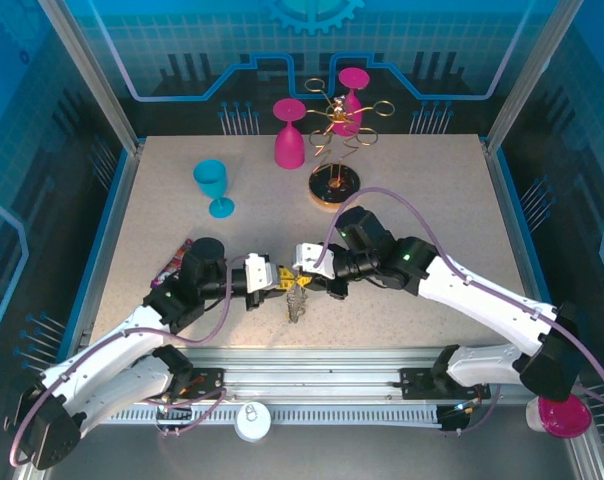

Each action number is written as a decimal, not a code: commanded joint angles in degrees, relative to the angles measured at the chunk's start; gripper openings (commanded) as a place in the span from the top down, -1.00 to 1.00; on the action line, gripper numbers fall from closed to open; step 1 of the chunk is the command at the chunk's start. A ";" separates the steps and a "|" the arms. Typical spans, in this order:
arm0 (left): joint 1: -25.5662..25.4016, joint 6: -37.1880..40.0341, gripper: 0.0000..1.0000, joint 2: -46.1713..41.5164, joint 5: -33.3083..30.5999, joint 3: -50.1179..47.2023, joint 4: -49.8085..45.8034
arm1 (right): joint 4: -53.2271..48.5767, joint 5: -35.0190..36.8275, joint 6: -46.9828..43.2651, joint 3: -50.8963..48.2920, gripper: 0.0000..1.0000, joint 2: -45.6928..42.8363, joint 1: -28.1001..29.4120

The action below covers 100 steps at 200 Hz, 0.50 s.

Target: Put the keys on the keyring

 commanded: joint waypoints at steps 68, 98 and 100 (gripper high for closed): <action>-0.14 -0.66 0.99 0.53 2.39 1.77 2.80 | 0.31 -1.17 -0.51 3.35 1.00 1.46 2.50; -0.16 -1.37 1.00 -0.06 2.20 -0.57 6.69 | 3.33 -0.29 4.75 -1.60 0.50 -3.18 0.37; -0.10 -1.43 1.00 -0.16 2.19 -0.79 6.97 | 3.52 -0.18 5.32 -1.99 0.43 -3.67 0.16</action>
